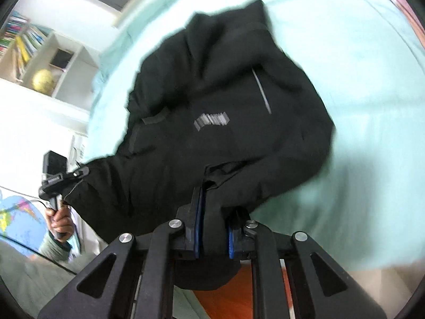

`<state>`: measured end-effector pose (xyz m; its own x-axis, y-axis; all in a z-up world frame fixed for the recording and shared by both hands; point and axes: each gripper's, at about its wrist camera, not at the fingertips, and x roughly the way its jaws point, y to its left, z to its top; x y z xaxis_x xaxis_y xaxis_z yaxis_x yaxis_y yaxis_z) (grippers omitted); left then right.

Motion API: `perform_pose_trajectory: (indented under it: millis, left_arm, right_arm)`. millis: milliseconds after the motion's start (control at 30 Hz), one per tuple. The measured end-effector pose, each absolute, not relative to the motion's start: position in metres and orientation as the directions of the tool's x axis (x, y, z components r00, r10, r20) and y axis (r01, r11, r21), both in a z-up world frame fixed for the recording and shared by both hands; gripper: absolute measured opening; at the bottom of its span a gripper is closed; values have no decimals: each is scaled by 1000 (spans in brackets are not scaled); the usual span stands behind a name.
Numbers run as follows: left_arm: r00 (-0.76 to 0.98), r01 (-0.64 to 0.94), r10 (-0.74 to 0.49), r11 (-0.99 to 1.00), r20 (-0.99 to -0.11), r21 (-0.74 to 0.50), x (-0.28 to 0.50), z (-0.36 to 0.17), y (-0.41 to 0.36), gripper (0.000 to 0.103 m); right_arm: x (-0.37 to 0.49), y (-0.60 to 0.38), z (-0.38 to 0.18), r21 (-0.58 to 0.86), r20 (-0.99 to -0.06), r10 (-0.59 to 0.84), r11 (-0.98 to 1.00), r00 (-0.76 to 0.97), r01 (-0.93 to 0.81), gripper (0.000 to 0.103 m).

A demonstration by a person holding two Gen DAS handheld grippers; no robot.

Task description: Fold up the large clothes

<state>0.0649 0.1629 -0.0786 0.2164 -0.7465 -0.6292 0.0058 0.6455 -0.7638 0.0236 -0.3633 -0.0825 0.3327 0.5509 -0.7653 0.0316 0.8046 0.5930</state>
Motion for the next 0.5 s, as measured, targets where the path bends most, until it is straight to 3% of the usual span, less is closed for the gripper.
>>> perform_pose_trajectory:
  millis: [233,300,500]
  left_arm:
    - [301,-3,-813,521,-498,-853,93,-46,194,15]
    - [308,9,-812,524,-496,-852,98,-42,198,15]
    - [361,46,-823,484,-438,-874,130,-20,200,16]
  right_arm:
    - [56,-396,-24,673,-642,591,739,488,-10,19]
    - [62,-409,-7,692,-602,587,722,542,-13,19]
    - [103,-419,28,665,-575,531,746,622,-22,19]
